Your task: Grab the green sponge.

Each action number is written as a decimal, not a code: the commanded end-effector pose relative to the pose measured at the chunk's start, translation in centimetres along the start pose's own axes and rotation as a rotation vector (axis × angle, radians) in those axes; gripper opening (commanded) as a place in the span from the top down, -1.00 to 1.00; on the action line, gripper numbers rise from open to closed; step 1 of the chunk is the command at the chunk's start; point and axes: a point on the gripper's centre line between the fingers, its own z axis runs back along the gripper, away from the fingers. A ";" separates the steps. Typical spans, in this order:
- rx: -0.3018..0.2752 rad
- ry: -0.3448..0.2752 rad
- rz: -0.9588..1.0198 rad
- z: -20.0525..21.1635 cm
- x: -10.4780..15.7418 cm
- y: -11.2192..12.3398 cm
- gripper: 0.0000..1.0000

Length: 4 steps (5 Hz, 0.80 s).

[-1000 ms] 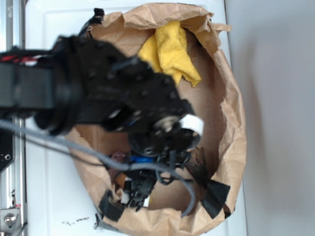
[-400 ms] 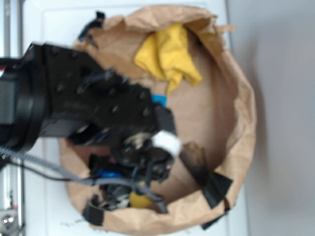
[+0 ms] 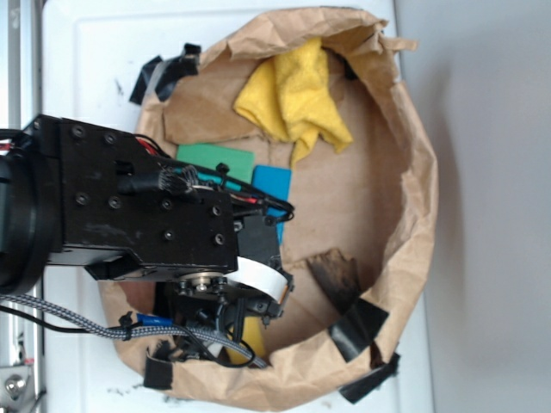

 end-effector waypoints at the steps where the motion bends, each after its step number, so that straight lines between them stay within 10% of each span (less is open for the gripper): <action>1: -0.005 0.096 0.018 -3.4 -1.2 -0.1 1.00; 4: -0.136 0.034 0.084 1.3 -1.0 -0.1 1.00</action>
